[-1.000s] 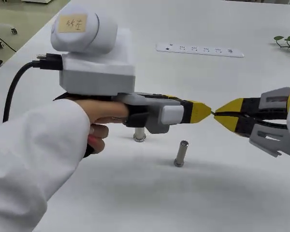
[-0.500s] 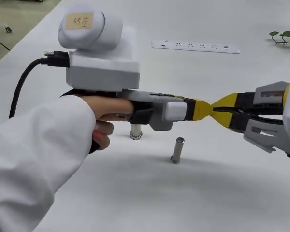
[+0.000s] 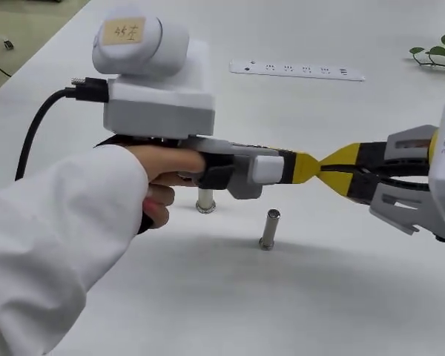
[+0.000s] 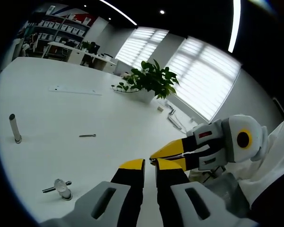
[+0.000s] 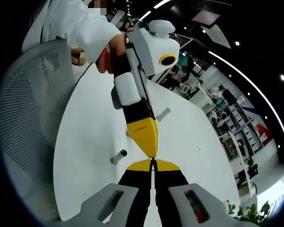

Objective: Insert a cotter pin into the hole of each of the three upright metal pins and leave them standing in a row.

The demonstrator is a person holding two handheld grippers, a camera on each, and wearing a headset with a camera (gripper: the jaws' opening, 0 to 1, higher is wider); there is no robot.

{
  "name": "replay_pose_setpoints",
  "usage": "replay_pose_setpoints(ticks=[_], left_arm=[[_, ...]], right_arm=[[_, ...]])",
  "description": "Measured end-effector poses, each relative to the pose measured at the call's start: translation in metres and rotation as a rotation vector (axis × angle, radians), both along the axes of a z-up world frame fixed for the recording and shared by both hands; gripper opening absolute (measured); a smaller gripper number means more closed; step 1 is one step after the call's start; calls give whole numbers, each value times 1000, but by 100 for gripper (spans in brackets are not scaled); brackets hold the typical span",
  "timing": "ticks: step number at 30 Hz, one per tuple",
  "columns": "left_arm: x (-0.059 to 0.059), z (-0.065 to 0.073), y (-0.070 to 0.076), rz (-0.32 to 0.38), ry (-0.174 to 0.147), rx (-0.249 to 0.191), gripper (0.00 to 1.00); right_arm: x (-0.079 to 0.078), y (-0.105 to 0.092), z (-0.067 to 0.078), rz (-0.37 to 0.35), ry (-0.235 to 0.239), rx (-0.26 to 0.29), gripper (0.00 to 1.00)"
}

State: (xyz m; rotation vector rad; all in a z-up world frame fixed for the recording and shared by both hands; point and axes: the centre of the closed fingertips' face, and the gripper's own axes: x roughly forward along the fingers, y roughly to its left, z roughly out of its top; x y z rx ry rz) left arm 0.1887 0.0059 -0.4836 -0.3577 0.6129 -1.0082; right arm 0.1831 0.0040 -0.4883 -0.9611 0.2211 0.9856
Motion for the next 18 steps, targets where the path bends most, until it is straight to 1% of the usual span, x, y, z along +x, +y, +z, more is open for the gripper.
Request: replay_pose_setpoints(ticks=[7, 9, 11, 14, 18], left_arm=[[0, 0, -1, -6, 6, -2, 1], [-1, 0, -2, -9, 10, -3, 0], [-1, -1, -2, -10, 10, -1, 0], [-2, -2, -2, -13, 11, 4, 0], [-1, -2, -2, -13, 14, 0, 0]], right_arm=[[0, 0, -1, 3, -3, -13, 0], [-1, 1, -2, -4, 17, 16, 0], [1, 0, -2, -5, 7, 3, 0], [0, 0, -2, -8, 20, 15, 0], [1, 0, -1, -8, 16, 14, 0]])
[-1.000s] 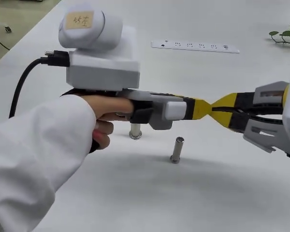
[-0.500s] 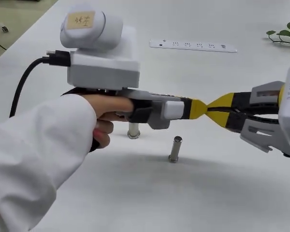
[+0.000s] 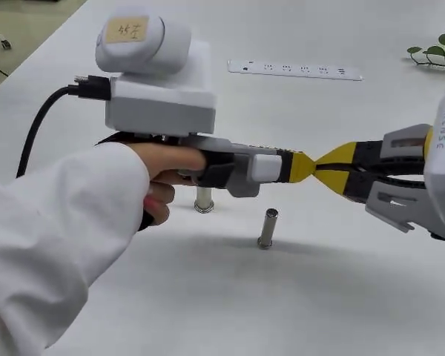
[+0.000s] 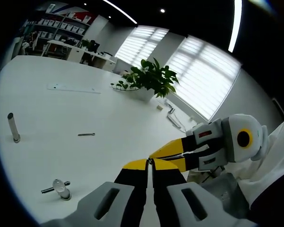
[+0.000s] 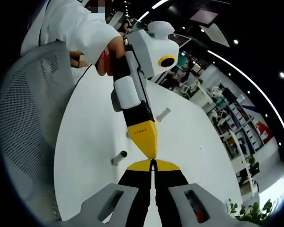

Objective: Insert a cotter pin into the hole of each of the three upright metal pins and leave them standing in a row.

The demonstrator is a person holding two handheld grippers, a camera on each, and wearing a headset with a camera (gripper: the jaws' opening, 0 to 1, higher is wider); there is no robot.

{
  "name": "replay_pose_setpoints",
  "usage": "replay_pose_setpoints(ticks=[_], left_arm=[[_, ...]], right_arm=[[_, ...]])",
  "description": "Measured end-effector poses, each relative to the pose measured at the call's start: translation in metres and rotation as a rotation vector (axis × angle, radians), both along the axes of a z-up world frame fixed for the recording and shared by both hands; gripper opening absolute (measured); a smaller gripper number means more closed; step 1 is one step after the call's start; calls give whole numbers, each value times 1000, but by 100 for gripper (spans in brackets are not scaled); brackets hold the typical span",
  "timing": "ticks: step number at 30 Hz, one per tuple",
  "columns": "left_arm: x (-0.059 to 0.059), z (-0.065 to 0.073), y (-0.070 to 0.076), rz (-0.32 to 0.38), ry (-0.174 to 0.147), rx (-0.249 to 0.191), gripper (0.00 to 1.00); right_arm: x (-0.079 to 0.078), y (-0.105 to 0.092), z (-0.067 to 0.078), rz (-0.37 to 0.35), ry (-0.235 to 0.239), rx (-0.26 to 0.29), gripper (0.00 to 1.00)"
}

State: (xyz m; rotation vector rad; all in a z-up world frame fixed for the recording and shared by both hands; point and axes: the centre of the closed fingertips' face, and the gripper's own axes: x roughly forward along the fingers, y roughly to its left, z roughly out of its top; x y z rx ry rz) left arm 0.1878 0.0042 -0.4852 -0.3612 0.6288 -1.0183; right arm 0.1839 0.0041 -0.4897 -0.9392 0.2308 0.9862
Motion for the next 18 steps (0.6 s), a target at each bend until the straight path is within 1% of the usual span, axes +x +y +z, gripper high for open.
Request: replay_pose_setpoints(ticks=[8, 18], left_arm=[[0, 2, 0, 0, 3, -5, 0], [0, 2, 2, -7, 18, -12, 0]], right_arm=[[1, 0, 2, 2, -14, -6, 0], [1, 2, 2, 8, -20, -12, 0]])
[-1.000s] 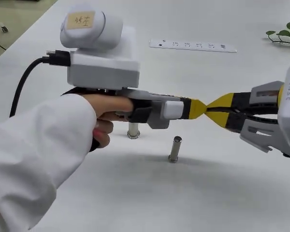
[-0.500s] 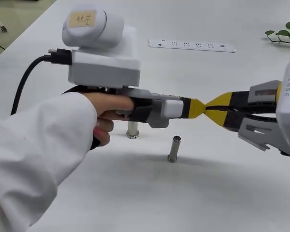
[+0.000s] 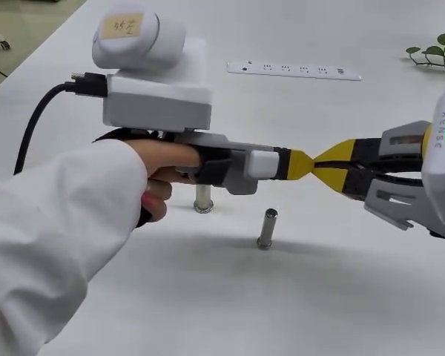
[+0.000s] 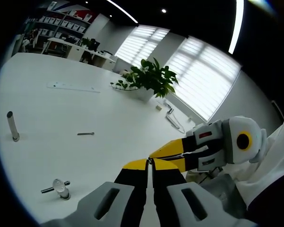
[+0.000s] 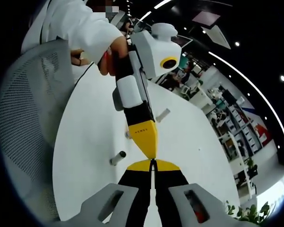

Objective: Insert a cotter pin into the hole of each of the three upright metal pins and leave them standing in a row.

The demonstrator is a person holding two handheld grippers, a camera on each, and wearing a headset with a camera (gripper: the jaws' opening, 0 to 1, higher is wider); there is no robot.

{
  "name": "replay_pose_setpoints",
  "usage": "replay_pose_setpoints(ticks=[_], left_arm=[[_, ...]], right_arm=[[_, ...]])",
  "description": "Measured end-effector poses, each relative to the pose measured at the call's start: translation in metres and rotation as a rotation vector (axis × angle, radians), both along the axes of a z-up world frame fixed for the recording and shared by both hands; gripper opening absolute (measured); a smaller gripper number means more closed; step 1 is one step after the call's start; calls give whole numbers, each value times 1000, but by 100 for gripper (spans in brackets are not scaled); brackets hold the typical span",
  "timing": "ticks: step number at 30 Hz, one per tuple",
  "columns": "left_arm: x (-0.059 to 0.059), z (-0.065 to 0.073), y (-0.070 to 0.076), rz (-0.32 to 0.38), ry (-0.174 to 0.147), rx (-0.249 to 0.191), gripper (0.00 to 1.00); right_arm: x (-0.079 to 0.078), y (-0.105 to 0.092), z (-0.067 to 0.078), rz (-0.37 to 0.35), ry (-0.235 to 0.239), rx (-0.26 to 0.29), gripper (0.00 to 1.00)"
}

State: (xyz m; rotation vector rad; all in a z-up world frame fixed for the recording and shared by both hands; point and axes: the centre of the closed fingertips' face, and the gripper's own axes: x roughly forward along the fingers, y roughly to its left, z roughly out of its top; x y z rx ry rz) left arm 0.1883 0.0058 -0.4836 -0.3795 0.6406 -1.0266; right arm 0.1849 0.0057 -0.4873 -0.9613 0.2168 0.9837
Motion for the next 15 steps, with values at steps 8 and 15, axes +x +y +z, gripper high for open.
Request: replay_pose_setpoints(ticks=[8, 15], left_arm=[[-1, 1, -1, 6, 11, -10, 0], [-3, 0, 0, 4, 23, -10, 0]], right_arm=[[1, 0, 0, 2, -5, -2, 0], [-1, 1, -1, 6, 7, 3, 0]])
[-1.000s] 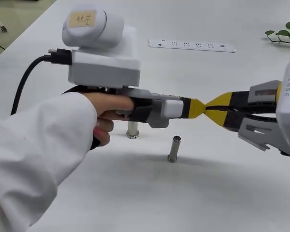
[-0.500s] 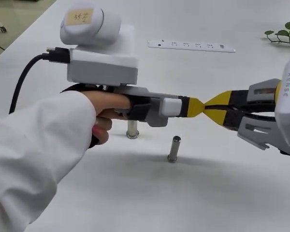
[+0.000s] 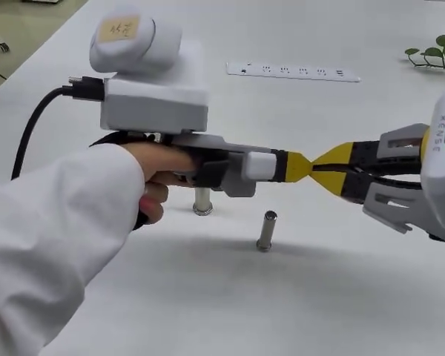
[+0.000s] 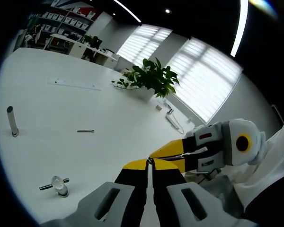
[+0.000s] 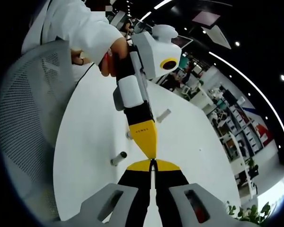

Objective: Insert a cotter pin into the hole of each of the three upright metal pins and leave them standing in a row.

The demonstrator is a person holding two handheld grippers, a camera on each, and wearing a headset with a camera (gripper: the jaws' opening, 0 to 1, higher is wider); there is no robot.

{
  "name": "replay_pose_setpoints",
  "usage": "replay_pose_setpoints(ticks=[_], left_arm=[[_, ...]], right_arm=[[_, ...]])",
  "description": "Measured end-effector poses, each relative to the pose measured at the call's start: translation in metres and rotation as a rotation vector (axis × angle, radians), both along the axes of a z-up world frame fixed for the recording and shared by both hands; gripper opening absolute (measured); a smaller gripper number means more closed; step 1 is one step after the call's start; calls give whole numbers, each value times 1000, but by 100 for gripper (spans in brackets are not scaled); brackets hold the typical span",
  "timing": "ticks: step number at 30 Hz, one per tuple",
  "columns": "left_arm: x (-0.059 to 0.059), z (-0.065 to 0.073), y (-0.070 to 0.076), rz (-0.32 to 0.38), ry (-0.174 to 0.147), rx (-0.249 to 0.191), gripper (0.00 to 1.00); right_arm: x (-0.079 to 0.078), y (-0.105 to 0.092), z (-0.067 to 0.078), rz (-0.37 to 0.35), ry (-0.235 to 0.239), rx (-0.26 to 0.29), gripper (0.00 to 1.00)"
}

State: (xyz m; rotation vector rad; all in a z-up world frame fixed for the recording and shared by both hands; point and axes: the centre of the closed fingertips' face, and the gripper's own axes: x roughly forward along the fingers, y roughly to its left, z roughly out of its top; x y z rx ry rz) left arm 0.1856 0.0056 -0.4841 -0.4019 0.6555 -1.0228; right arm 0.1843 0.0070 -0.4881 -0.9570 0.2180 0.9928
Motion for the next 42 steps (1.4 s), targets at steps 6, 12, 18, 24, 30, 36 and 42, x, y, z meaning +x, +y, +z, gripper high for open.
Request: replay_pose_setpoints(ticks=[6, 12, 18, 24, 30, 36, 42], left_arm=[[-1, -3, 2, 7, 7, 1, 0], [-4, -6, 6, 1, -5, 32, 0], [-8, -6, 10, -30, -77, 69, 0], [-14, -2, 12, -96, -214, 124, 0], [-25, 3, 9, -209, -407, 160, 0], [-30, -4, 8, -268, -473, 190, 0], [-37, -8, 8, -314, -494, 205, 0]], right_arm=[[1, 0, -3, 6, 0, -11, 0], [4, -5, -6, -25, 36, 11, 14], [1, -10, -11, -47, 166, 72, 23], [-7, -10, -12, -7, 343, 144, 30], [-12, -5, -8, 31, 462, 223, 31], [-23, 2, -13, 77, 532, 229, 26], [-35, 6, -19, 123, 565, 203, 18]])
